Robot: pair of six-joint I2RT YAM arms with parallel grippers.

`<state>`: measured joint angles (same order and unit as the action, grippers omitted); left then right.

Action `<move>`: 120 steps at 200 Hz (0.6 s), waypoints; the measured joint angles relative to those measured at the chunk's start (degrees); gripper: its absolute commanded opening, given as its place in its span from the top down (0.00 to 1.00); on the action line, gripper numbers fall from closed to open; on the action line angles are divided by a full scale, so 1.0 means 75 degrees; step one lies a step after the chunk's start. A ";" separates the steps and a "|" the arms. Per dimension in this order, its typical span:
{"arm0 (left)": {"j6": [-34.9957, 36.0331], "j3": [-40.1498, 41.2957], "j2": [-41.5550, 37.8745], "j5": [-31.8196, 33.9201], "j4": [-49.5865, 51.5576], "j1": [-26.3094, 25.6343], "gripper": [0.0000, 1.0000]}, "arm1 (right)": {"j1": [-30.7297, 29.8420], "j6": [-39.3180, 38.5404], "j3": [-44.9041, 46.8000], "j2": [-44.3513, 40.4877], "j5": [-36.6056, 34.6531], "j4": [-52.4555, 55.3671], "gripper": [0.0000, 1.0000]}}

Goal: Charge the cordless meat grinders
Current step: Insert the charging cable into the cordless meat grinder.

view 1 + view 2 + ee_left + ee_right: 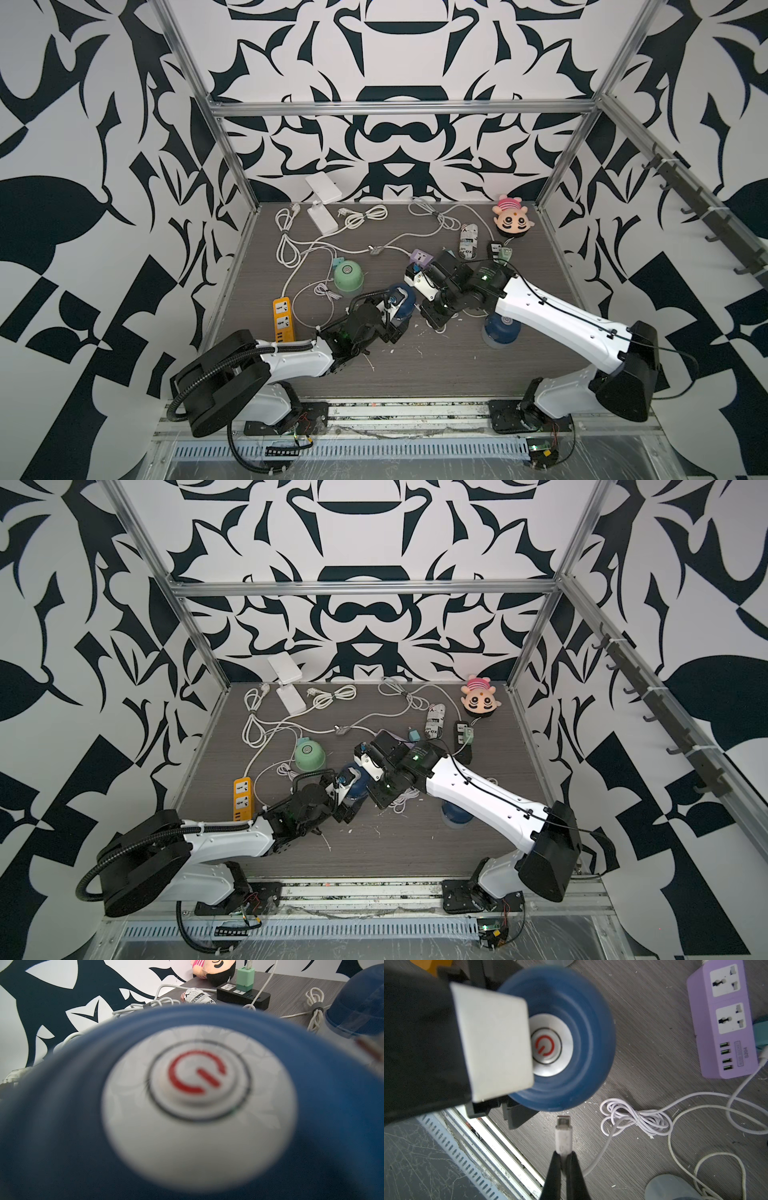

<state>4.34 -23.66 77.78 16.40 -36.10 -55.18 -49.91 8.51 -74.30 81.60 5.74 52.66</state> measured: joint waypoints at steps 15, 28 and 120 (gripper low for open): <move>0.0000 0.0000 0.0000 -0.0026 0.0000 0.0000 0.43 | 0.0000 -0.0015 -0.0003 0.0017 0.0000 -0.0006 1.00; 0.0000 0.0000 0.0000 -0.0050 0.0003 0.0000 0.43 | 0.0000 -0.0017 -0.0003 0.0052 0.0003 -0.0003 1.00; 0.0000 0.0000 0.0006 -0.0146 0.0052 0.0009 0.44 | 0.0000 -0.0020 -0.0058 0.0210 0.0076 -0.0017 1.00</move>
<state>4.34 -23.66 77.82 15.31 -35.70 -55.11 -49.91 8.36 -74.74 83.18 6.31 52.53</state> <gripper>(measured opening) 0.895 0.055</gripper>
